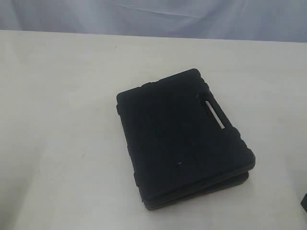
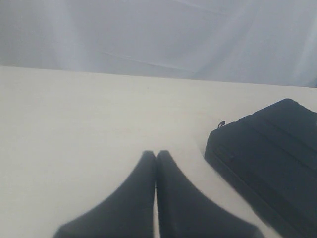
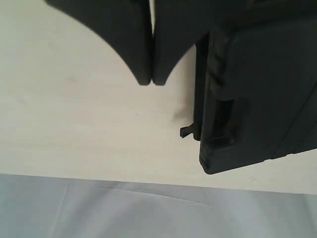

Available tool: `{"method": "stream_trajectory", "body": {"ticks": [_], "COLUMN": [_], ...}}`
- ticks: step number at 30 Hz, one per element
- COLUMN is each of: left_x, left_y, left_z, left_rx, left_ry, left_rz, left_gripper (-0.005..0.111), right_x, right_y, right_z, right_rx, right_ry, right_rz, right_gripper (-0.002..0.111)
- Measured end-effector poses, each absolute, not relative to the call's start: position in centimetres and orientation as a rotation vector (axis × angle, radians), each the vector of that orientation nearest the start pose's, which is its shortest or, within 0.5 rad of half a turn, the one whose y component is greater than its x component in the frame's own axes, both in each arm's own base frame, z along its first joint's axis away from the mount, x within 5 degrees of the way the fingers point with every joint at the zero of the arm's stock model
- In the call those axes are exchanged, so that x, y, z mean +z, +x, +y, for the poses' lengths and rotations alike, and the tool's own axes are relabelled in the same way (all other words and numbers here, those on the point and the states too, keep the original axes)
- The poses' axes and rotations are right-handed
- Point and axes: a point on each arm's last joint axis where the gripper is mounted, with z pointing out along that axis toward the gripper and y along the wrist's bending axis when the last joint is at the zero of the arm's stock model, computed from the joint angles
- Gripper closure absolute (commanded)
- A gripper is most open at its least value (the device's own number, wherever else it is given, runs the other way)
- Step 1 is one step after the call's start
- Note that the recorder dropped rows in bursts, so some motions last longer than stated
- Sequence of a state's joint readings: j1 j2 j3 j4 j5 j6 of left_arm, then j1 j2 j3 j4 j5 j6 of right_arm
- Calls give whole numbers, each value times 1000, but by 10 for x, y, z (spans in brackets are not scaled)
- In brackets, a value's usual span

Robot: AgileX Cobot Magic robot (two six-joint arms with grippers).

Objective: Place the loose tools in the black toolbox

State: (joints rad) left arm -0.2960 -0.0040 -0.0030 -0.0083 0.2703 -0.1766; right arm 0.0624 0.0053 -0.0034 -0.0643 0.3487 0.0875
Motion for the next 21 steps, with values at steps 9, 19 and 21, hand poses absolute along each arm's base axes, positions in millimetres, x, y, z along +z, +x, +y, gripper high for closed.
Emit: {"method": "stream_trajectory", "body": {"ticks": [9, 19, 21], "left_x": [190, 190, 190], "left_y": [52, 52, 52], "left_z": [-16, -16, -16], "left_rx": [-353, -353, -353], "left_ry": [100, 100, 100], "left_rz": [1757, 1757, 1757], "left_gripper": [107, 107, 107], "right_x": [182, 182, 182], "right_y": [54, 54, 54], "right_z": [-2, -2, -2], "right_rx": [-3, -3, -3], "right_ry": [43, 43, 43], "right_rz": [1835, 1835, 1835], "right_gripper": [109, 109, 109]}}
